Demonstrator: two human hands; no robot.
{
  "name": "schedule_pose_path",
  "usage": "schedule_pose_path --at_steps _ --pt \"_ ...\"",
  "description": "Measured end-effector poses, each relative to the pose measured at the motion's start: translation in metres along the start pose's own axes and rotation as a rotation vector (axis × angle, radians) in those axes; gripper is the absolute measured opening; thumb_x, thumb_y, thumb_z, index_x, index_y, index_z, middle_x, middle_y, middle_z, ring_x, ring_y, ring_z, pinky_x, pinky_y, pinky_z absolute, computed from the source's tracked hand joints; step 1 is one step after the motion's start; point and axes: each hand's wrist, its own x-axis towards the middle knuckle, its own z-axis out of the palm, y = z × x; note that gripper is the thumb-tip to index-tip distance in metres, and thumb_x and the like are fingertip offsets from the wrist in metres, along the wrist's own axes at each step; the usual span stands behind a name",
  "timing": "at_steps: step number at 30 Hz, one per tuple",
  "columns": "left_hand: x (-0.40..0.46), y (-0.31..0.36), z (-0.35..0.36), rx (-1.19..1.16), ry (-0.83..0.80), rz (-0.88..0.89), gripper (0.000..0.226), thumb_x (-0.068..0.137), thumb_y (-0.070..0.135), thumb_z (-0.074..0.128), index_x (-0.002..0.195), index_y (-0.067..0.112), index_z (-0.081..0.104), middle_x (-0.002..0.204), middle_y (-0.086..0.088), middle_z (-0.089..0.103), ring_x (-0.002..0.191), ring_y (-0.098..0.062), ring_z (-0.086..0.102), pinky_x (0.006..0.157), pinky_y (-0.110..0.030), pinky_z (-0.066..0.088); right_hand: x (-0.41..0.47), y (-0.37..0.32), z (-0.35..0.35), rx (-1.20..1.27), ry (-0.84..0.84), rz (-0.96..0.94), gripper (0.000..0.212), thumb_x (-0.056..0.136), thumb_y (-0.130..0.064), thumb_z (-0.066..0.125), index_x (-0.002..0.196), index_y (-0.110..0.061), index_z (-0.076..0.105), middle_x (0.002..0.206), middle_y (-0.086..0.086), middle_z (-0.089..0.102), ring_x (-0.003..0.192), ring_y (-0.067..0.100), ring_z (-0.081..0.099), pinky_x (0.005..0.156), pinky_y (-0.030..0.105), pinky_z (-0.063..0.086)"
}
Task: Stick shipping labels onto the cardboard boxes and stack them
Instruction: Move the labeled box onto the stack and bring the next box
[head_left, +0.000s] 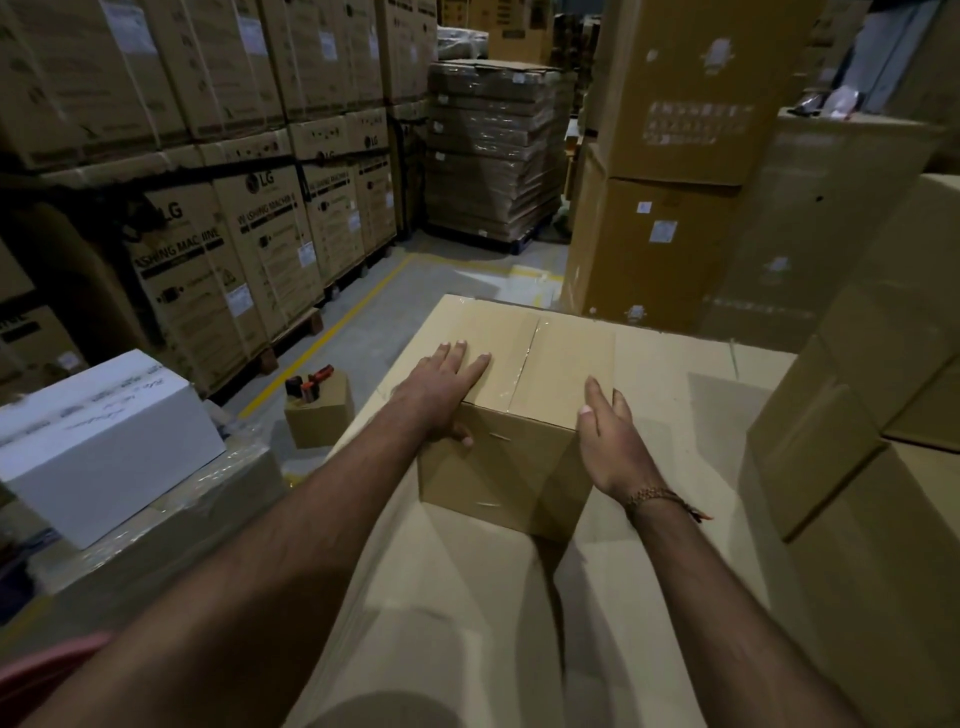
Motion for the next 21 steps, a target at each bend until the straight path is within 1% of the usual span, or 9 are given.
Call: schedule_pose_path --at_steps 4,6,13,17,21 --pt "0.001 0.0 0.001 0.01 0.013 0.0 0.135 0.077 0.051 0.088 0.168 0.026 -0.008 0.175 -0.016 -0.009 0.162 -0.036 -0.003 0.13 -0.05 0.012 -0.001 -0.003 -0.001 -0.01 -0.005 0.019 0.056 0.115 -0.042 0.021 0.17 -0.033 0.014 0.178 0.01 0.004 0.16 0.035 0.023 0.125 0.048 0.027" --pt "0.002 0.001 0.001 0.002 0.012 -0.003 0.134 0.077 0.051 0.088 0.168 0.026 -0.008 0.175 -0.016 -0.009 0.162 -0.036 -0.004 0.129 -0.05 0.012 -0.002 -0.004 -0.002 -0.014 -0.006 0.017 0.056 0.116 -0.041 0.021 0.17 -0.033 0.013 0.178 0.01 0.004 0.16 0.035 0.023 0.125 0.048 0.027" --pt "0.004 0.007 0.0 -0.014 0.009 0.02 0.132 0.079 0.055 0.085 0.168 0.025 -0.008 0.175 -0.018 -0.01 0.162 -0.038 -0.005 0.131 -0.052 0.012 0.004 -0.001 -0.009 -0.088 0.031 0.032 0.054 0.116 -0.033 0.026 0.17 -0.025 0.021 0.176 0.014 0.018 0.16 0.036 0.023 0.126 0.046 0.025" --pt "0.007 0.01 0.003 -0.011 0.03 0.021 0.133 0.078 0.056 0.085 0.168 0.024 -0.007 0.175 -0.019 -0.008 0.162 -0.039 -0.003 0.13 -0.053 0.014 0.005 0.001 -0.012 -0.087 0.033 0.034 0.054 0.116 -0.032 0.026 0.17 -0.024 0.02 0.176 0.014 0.017 0.16 0.035 0.023 0.127 0.045 0.024" --pt "0.01 0.012 0.002 -0.022 0.012 0.028 0.134 0.078 0.055 0.086 0.168 0.023 -0.009 0.174 -0.019 -0.009 0.161 -0.039 -0.005 0.13 -0.054 0.012 0.002 0.003 -0.012 -0.06 0.04 0.043 0.055 0.116 -0.032 0.026 0.17 -0.026 0.019 0.177 0.012 0.015 0.161 0.034 0.022 0.127 0.044 0.023"
